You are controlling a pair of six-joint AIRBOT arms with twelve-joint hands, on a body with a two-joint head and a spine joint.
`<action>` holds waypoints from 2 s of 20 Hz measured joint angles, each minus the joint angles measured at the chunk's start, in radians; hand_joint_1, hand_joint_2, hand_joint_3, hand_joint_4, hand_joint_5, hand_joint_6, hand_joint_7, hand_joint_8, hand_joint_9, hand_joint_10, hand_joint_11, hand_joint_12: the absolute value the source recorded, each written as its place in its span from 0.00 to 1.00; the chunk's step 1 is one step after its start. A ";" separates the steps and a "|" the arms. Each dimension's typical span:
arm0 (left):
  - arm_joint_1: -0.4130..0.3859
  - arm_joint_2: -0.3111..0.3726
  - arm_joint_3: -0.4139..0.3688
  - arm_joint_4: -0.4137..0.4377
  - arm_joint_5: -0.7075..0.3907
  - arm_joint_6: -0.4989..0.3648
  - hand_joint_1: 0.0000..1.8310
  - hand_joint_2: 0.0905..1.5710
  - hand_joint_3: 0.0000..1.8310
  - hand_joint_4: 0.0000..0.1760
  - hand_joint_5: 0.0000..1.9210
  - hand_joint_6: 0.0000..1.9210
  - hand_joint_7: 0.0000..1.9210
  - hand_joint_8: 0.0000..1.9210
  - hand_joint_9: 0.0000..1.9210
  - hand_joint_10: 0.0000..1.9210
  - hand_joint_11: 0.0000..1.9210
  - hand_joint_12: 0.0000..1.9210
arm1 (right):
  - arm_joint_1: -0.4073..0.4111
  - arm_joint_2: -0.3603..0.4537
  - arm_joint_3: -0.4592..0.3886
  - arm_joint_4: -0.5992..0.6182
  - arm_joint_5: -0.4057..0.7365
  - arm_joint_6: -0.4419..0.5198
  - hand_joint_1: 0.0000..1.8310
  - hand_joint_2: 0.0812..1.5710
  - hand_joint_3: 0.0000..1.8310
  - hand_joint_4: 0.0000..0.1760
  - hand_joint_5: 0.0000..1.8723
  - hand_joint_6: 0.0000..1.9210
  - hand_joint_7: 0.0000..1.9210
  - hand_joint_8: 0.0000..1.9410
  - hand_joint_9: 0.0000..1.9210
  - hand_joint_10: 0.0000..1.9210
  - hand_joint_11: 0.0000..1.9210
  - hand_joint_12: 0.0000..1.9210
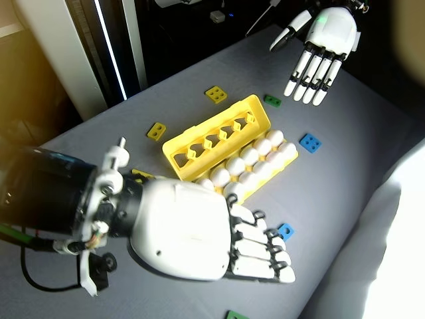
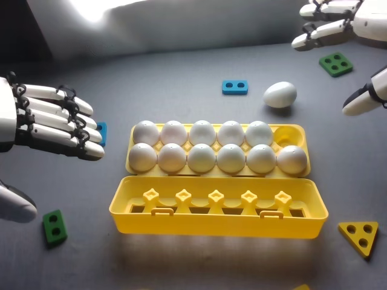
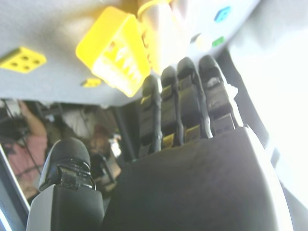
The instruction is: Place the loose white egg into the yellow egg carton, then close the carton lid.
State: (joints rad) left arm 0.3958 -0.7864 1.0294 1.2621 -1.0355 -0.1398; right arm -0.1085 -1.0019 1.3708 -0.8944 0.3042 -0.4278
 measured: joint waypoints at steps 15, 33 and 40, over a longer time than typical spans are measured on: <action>0.052 0.011 0.017 0.025 -0.072 -0.092 0.00 0.73 0.00 0.00 0.17 0.00 0.16 0.00 0.13 0.00 0.00 0.22 | 0.008 -0.163 0.132 0.026 -0.064 -0.002 0.43 0.44 0.00 0.72 0.31 0.01 0.00 0.00 0.00 0.00 0.00 0.00; 0.184 -0.047 0.023 0.002 -0.091 -0.052 0.00 0.73 0.00 0.00 0.18 0.00 0.18 0.00 0.16 0.00 0.00 0.26 | -0.015 -0.316 0.307 0.044 -0.070 -0.002 0.46 0.47 0.00 0.70 0.44 0.01 0.01 0.00 0.01 0.00 0.00 0.00; 0.193 -0.067 0.026 0.005 -0.071 -0.014 0.00 0.73 0.00 0.00 0.19 0.00 0.19 0.00 0.17 0.00 0.00 0.27 | -0.038 -0.362 0.340 0.059 -0.061 -0.001 0.48 0.48 0.00 0.76 0.49 0.01 0.06 0.00 0.04 0.00 0.00 0.00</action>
State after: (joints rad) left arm 0.5892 -0.8536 1.0550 1.2671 -1.1061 -0.1543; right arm -0.1467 -1.3636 1.7107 -0.8356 0.2428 -0.4290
